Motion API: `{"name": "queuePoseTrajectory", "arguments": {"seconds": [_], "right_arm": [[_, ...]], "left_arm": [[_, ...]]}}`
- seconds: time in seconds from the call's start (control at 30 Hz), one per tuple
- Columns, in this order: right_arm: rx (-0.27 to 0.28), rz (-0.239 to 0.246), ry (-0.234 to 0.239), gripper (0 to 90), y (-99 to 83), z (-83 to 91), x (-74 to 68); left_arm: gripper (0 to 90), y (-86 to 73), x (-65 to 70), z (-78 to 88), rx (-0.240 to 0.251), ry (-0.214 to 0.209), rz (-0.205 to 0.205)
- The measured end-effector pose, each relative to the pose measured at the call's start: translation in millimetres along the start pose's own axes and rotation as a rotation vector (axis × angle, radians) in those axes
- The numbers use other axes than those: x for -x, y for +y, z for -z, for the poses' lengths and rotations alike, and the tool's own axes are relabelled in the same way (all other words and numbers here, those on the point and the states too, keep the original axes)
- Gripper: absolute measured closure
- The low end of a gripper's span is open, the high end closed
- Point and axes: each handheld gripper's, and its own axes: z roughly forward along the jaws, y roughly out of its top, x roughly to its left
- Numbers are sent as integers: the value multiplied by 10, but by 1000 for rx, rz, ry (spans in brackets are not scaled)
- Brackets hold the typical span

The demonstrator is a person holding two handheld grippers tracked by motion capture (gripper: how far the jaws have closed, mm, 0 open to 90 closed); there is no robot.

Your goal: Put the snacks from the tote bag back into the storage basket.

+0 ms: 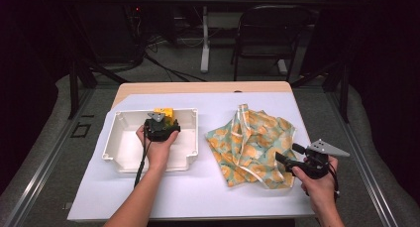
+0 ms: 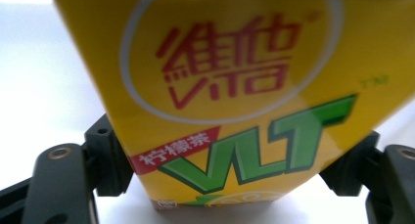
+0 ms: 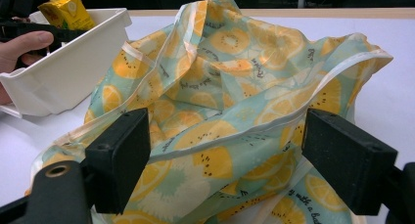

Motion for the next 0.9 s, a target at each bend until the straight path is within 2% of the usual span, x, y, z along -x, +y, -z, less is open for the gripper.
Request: {"name": "queuePoseTrajectory", "arguments": {"seconds": [0.13,0.17,0.27,0.43,0.6,0.63,0.7,0.77,0.8,0.83,0.87,0.9], "right_arm": [[-1,-2,-2,177,0,3,2],[-1,0,-2,177,1,6,2],[0,1,-2,177,1,7,2],[0,3,-2,177,1,7,0],[6,1,2,176,1,10,-3],[4,2,2,176,3,13,0],[2,3,2,176,4,17,3],[7,-3,-1,176,2,18,3],[5,0,-1,176,4,21,6],[5,0,-1,176,4,21,6],[5,0,-2,176,5,21,5],[4,0,-2,176,5,21,3]], "left_arm": [[207,14,-10,24,-8,-12,6],[169,22,-23,38,-15,-21,18],[130,31,-32,58,-21,-37,26],[82,62,-70,169,-41,-77,7],[72,84,-115,312,-26,-96,-3],[81,101,-143,406,-12,-105,-4],[103,107,-162,456,-1,-110,-10],[173,120,-210,548,28,-117,-14],[276,138,-283,634,55,-155,10],[326,138,-283,634,55,-155,10],[326,149,-322,683,60,-155,15],[436,154,-347,708,62,-153,14]]}}
